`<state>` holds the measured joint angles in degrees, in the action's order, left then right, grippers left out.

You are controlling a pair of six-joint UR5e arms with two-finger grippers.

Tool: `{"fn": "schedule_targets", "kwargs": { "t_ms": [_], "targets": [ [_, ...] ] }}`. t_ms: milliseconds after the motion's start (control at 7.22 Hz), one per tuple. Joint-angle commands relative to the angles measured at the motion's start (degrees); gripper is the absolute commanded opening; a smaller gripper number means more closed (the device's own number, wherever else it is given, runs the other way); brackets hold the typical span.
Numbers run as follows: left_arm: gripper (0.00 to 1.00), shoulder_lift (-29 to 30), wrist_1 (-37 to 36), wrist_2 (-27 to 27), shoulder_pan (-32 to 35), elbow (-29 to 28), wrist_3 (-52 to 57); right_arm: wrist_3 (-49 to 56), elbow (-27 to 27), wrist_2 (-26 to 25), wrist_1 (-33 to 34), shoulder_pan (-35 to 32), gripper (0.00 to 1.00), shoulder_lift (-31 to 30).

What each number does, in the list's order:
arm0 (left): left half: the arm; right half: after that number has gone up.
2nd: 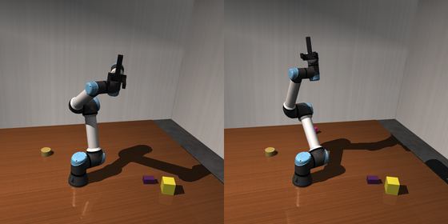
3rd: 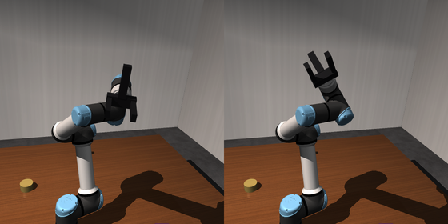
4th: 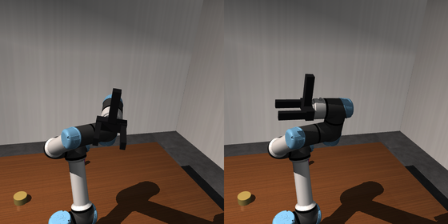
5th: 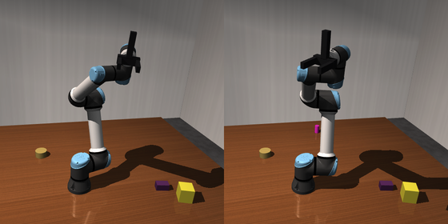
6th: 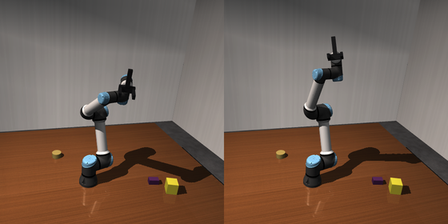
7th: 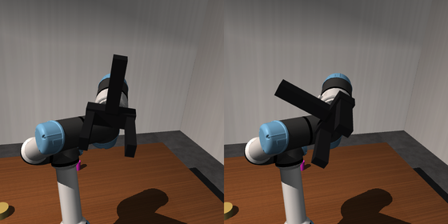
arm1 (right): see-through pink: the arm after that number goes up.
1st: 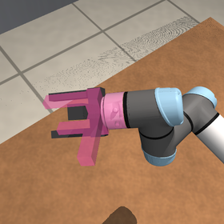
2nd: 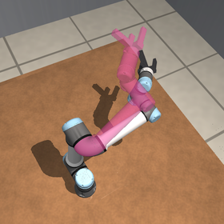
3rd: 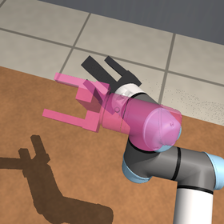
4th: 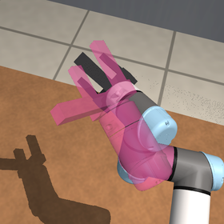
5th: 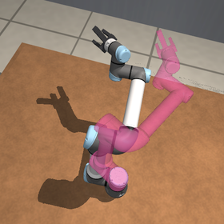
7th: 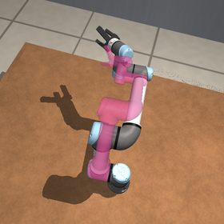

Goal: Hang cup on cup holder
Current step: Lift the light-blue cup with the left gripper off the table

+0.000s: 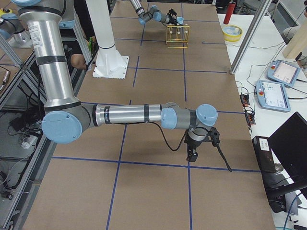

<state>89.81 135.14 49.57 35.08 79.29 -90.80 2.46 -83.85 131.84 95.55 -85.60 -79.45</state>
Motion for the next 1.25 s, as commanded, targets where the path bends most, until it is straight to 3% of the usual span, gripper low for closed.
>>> {"fn": "schedule_targets", "kwargs": {
  "t_ms": [0,139,277,554,693,831,1108],
  "targets": [
    [0.78,0.63,0.83,0.00,0.34,-1.33,0.01,0.00,0.00,0.00,0.08,0.00,1.00,0.00],
    [0.19,0.63,0.74,0.17,1.21,-1.25,0.10,0.00,0.00,0.00,0.08,0.00,1.00,0.00],
    [0.00,0.55,0.92,0.70,3.04,-0.73,1.40,0.00,0.00,0.00,-0.01,0.00,1.00,0.00],
    [0.00,-1.55,7.73,11.18,12.59,8.02,17.40,0.00,0.00,0.00,-0.01,0.00,1.00,0.00],
    [0.00,-5.83,11.95,16.73,16.47,13.20,21.76,0.00,0.00,0.00,-0.01,0.00,1.00,0.00],
    [0.00,-9.00,13.56,18.35,17.64,16.73,21.81,0.00,0.00,0.00,0.08,0.09,1.00,0.00],
    [0.00,-13.24,26.34,27.10,18.88,18.61,21.55,0.00,0.00,0.00,0.08,0.00,1.00,0.00]
  ]
}}
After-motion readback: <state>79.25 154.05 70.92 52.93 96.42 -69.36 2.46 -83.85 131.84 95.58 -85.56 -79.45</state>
